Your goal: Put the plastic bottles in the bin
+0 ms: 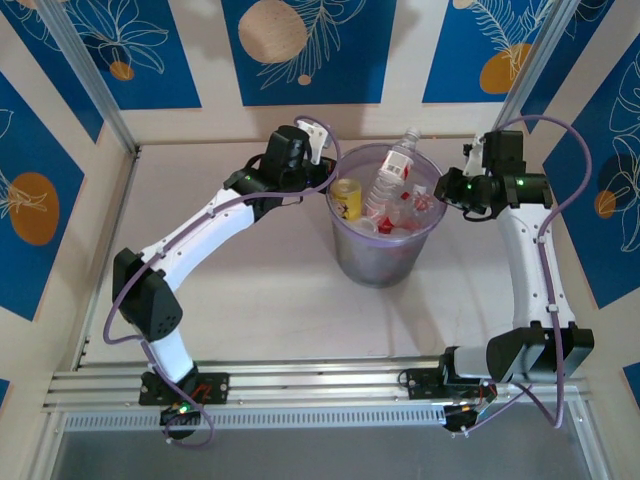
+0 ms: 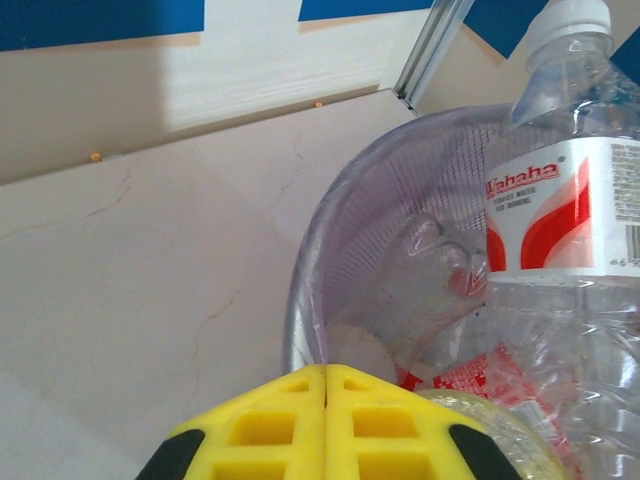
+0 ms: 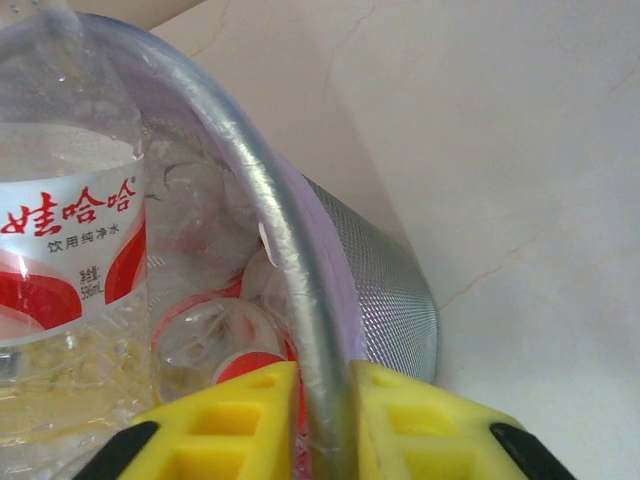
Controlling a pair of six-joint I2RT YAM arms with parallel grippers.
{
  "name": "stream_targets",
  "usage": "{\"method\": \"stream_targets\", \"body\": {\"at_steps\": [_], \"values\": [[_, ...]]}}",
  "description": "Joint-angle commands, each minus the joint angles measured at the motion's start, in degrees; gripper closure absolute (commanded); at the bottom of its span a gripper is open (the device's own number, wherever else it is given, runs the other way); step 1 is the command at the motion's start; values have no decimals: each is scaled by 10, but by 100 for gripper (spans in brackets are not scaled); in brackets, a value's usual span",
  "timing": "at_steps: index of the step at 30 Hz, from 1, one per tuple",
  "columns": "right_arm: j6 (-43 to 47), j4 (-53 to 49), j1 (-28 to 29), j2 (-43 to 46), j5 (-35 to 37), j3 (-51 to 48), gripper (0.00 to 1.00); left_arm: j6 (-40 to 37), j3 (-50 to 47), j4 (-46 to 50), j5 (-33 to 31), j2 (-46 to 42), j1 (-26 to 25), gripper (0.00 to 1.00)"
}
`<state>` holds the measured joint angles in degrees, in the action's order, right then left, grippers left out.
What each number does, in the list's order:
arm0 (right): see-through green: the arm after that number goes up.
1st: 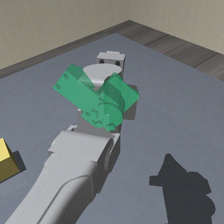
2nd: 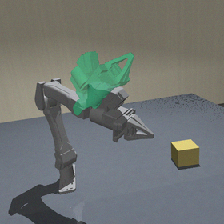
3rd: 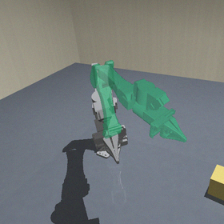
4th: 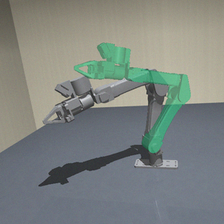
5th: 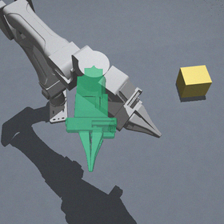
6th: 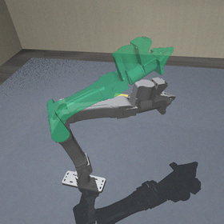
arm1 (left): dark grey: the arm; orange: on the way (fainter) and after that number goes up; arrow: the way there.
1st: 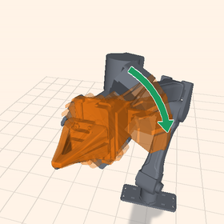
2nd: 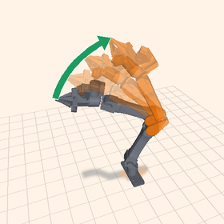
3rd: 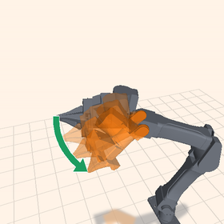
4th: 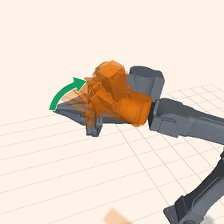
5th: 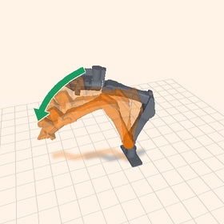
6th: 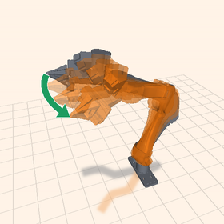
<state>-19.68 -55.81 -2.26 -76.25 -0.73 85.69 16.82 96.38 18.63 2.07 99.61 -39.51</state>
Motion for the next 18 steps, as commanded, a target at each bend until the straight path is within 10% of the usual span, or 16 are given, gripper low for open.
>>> {"method": "stream_targets", "body": {"at_steps": [1, 18], "values": [[-13, 36, 19, -5, -60, 2, 84, -15, 24, 19, -4, 4, 0, 98], [-66, 145, 134, -100, -87, 16, 91, -60, -7, 68, -65, -101, 43, 94]]}}
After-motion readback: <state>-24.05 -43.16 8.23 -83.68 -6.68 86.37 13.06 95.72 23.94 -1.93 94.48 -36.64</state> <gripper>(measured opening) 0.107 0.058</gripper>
